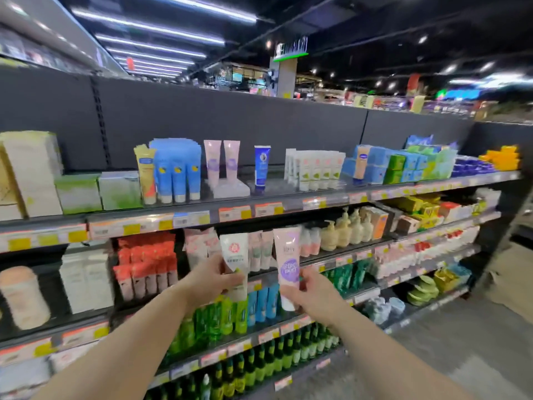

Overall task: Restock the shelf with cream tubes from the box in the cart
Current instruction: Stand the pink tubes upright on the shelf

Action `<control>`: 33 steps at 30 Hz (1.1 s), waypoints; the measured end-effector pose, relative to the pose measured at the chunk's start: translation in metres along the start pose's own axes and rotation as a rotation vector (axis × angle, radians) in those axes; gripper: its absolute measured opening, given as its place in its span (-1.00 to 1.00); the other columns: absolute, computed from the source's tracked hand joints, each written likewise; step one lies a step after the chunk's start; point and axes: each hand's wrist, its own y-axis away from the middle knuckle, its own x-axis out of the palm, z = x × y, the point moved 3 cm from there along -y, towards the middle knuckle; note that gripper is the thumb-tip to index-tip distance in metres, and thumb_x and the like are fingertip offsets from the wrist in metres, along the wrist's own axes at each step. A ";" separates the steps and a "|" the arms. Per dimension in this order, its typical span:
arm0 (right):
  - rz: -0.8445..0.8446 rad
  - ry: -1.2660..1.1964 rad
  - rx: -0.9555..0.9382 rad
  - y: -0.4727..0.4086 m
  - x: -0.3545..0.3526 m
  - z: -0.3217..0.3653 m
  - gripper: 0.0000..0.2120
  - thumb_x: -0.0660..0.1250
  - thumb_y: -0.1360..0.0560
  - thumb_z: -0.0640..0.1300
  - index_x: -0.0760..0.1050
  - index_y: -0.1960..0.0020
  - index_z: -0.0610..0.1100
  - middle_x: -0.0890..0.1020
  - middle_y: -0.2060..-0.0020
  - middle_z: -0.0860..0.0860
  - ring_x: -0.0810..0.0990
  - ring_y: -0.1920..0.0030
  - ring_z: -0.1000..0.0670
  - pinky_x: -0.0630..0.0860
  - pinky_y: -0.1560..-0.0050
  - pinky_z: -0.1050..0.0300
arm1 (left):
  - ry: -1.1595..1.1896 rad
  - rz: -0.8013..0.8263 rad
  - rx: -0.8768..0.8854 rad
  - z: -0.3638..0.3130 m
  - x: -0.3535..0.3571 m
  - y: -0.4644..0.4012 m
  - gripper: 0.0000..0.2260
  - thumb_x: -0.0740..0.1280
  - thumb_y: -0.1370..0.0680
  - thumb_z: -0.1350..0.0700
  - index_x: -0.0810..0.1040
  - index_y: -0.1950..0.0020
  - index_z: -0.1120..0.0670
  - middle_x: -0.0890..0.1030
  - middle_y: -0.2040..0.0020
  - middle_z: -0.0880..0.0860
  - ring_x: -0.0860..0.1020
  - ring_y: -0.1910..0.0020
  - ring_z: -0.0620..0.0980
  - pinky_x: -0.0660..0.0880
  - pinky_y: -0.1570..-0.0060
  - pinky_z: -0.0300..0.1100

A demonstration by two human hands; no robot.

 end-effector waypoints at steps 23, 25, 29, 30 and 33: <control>-0.097 -0.059 -0.348 -0.255 -0.011 0.150 -0.72 0.44 -0.46 -0.06 0.50 -0.14 -0.01 0.61 0.11 0.12 0.56 0.15 0.13 0.51 0.12 0.23 | -0.009 -0.257 0.102 -0.039 -0.130 -0.139 -0.78 0.40 -0.51 0.24 0.52 -0.07 -0.01 0.66 0.01 0.05 0.66 0.01 -0.01 0.63 0.06 -0.07; -0.108 -0.047 -0.360 -0.274 -0.009 0.158 -0.71 0.42 -0.48 -0.07 0.49 -0.17 -0.01 0.62 0.02 0.11 0.56 0.10 0.15 0.44 0.21 0.32 | -0.046 -0.282 0.089 -0.036 -0.135 -0.142 -0.78 0.41 -0.51 0.24 0.53 -0.05 -0.04 0.67 0.04 0.01 0.66 0.01 -0.03 0.63 0.02 -0.01; -0.135 -0.040 -0.349 -0.316 0.004 0.165 -0.77 0.41 -0.49 -0.08 0.46 -0.12 -0.03 0.62 -0.03 0.08 0.54 0.10 0.14 0.41 0.24 0.35 | -0.023 -0.366 0.049 -0.030 -0.140 -0.143 -0.76 0.41 -0.51 0.27 0.52 -0.05 -0.03 0.67 0.06 0.01 0.66 0.06 -0.05 0.62 0.06 -0.09; -0.156 -0.023 -0.347 -0.325 0.008 0.166 -0.77 0.41 -0.49 -0.06 0.46 -0.10 -0.03 0.62 -0.04 0.07 0.55 0.09 0.12 0.44 0.21 0.31 | -0.030 -0.377 0.033 -0.029 -0.142 -0.144 -0.76 0.41 -0.50 0.26 0.52 -0.05 -0.03 0.67 0.06 0.01 0.66 0.07 -0.07 0.62 0.08 -0.12; -0.194 0.031 -0.340 -0.349 0.017 0.168 -0.77 0.40 -0.50 -0.05 0.45 -0.11 -0.02 0.62 -0.06 0.07 0.55 0.07 0.08 0.45 0.15 0.27 | -0.071 -0.388 0.013 -0.026 -0.146 -0.147 -0.76 0.45 -0.48 0.21 0.50 -0.03 -0.07 0.67 0.11 -0.03 0.66 0.10 -0.10 0.63 0.06 -0.12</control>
